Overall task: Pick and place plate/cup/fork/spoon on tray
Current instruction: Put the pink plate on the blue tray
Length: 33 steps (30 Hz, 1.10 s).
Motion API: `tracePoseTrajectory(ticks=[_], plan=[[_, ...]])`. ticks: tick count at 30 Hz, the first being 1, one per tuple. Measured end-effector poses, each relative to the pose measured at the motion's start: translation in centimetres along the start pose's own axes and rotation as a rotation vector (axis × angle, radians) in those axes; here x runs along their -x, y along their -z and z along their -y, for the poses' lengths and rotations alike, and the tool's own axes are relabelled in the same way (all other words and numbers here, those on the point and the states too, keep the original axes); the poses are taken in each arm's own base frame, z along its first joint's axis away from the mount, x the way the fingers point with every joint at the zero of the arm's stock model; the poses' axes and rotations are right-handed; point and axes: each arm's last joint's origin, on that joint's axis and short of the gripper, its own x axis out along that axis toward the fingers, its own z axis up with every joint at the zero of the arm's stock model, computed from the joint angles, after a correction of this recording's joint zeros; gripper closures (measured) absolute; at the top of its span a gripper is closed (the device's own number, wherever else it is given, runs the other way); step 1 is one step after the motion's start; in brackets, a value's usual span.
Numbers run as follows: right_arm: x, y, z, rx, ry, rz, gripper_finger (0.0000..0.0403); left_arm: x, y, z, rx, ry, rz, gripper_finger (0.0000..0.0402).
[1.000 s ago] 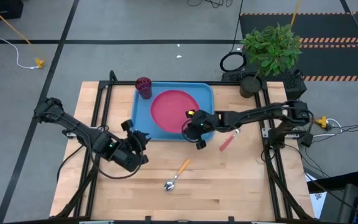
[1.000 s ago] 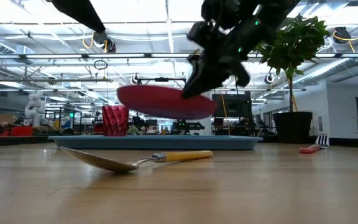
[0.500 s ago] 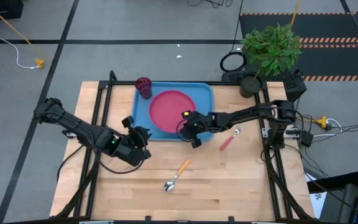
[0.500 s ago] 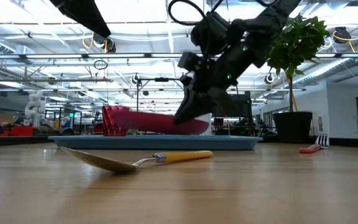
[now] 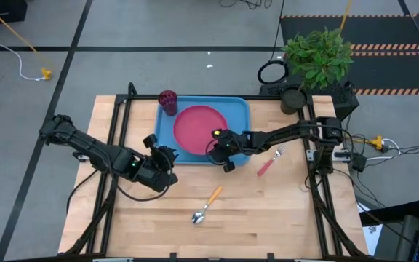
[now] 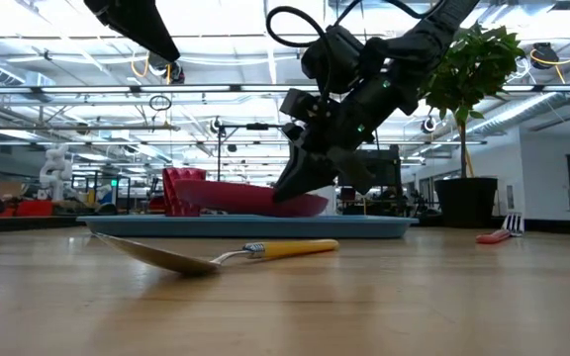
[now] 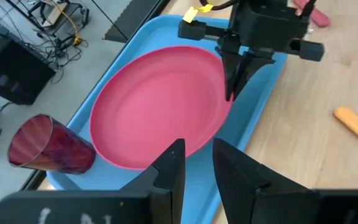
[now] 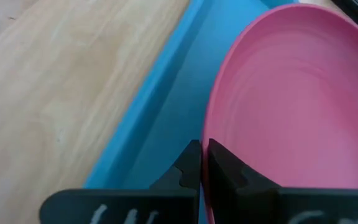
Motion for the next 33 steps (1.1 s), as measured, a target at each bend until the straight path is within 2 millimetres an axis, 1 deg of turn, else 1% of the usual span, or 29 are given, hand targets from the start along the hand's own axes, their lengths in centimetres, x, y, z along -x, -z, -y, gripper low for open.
tracePoseTrajectory(ticks=[9, 18, 33], plan=[[0.0, 0.2, 0.3, -0.005, -0.012, 0.010, 0.0403, 0.0, -0.9, 0.6, -0.035, 0.043, 0.074, 0.0316], [-1.9, 1.4, -0.4, -0.015, -0.009, -0.022, 0.0403, -0.2, -1.7, 0.5, -0.036, 0.050, 0.115, 0.0316], [-2.0, 1.2, -0.1, -0.019, 0.019, 0.004, 0.0403, -0.3, -1.8, 0.6, -0.030, 0.054, 0.125, 0.0316]])
